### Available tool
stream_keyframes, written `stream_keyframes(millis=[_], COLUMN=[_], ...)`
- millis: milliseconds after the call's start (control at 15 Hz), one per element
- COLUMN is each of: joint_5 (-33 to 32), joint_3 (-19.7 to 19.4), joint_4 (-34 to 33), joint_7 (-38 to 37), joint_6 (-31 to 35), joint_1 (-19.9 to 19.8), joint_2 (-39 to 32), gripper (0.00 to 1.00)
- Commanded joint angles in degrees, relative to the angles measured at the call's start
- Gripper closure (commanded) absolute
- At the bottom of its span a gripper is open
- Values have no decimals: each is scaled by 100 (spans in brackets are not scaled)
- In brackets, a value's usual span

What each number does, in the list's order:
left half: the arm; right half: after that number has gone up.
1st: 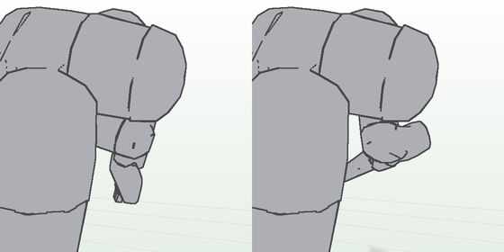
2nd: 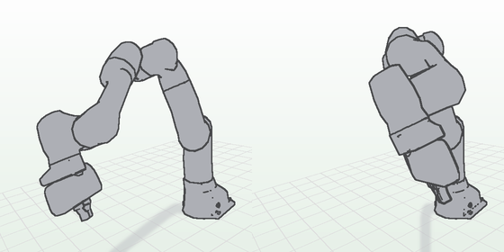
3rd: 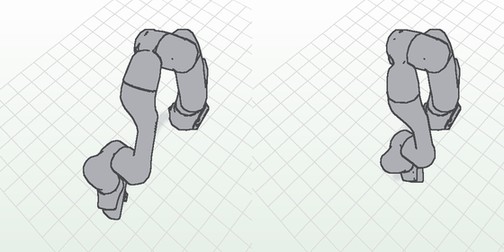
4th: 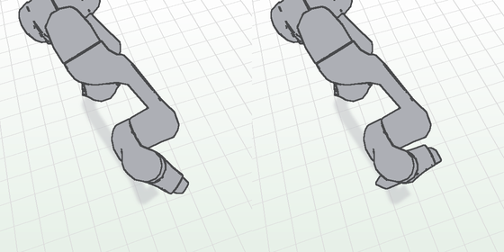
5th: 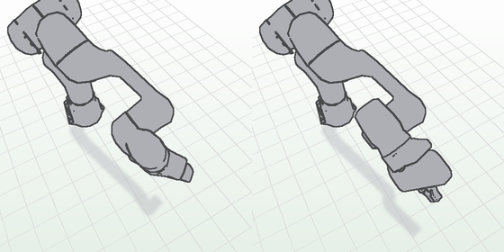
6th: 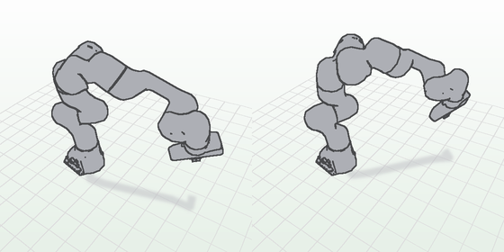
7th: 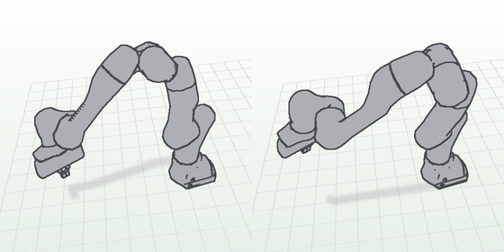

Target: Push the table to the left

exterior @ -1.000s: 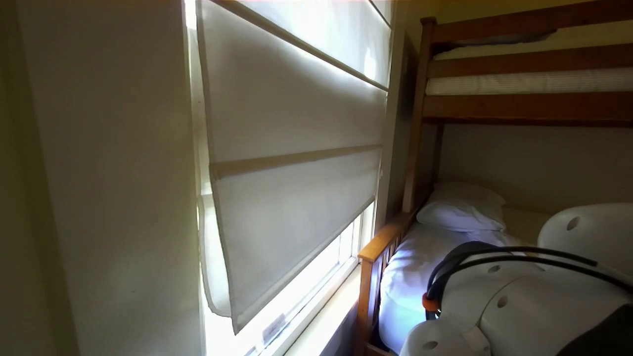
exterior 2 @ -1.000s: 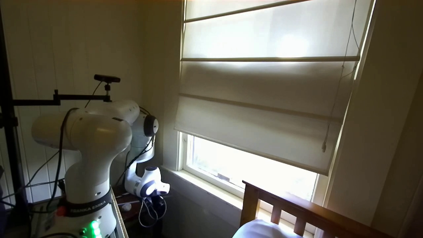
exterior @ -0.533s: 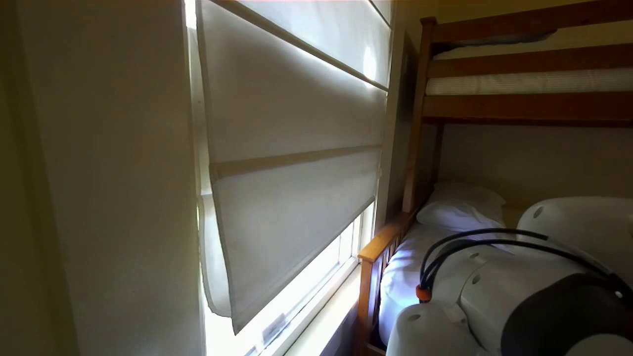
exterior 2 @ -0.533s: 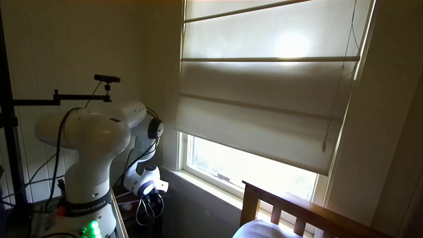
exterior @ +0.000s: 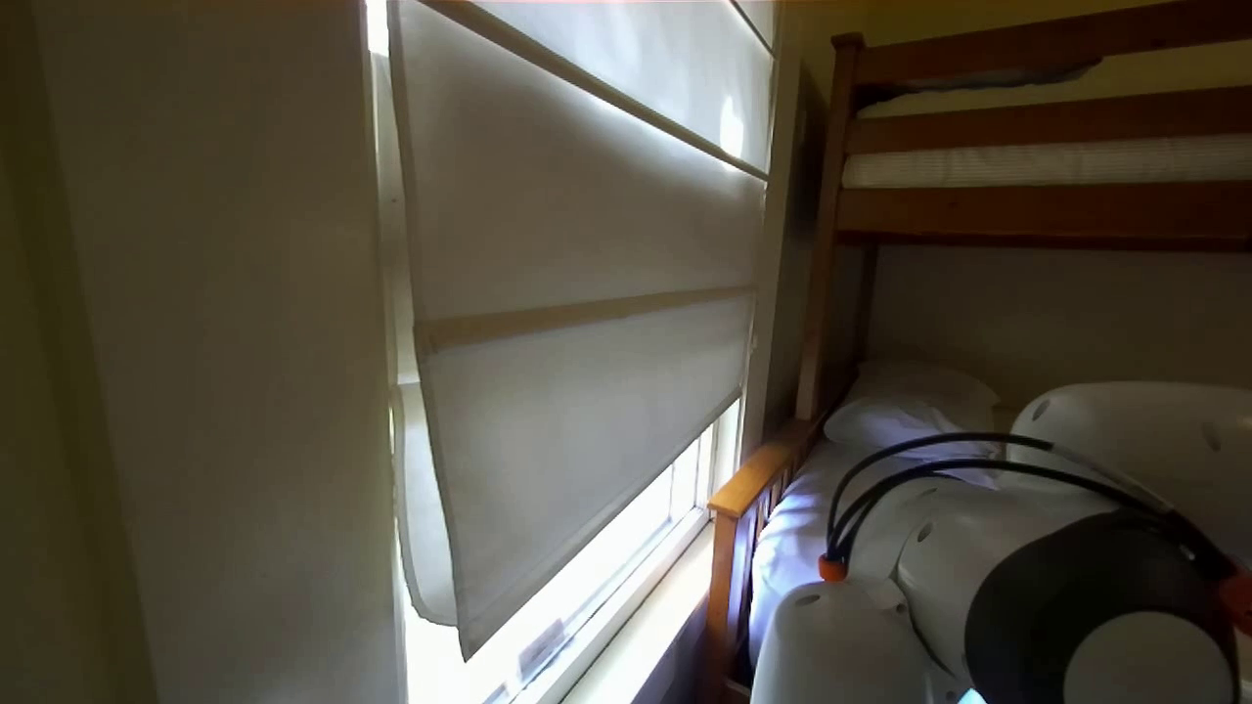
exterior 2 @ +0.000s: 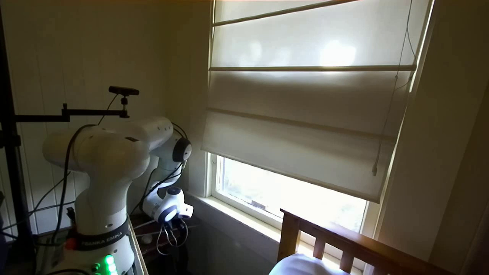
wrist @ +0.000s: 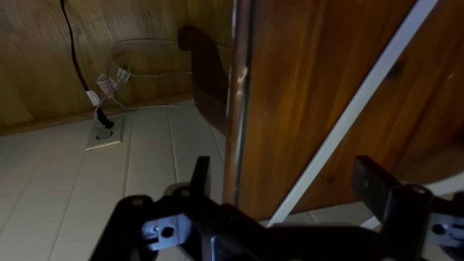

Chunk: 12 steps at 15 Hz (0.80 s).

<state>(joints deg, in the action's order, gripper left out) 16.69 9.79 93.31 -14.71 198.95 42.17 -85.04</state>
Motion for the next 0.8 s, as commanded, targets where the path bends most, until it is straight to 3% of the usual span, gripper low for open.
stream_keyframes(millis=[0,200,400,733], joint_5=[332,803,887,589], joint_3=[-481,-1183,-1572,-1479], joint_4=[74,140,255,245], joint_7=[82,196,105,40], joint_6=[386,-92,-552,-676], joint_1=[232,755,1109,998], joint_2=[-1,-8,-28,-38], gripper=[0,0,0,0])
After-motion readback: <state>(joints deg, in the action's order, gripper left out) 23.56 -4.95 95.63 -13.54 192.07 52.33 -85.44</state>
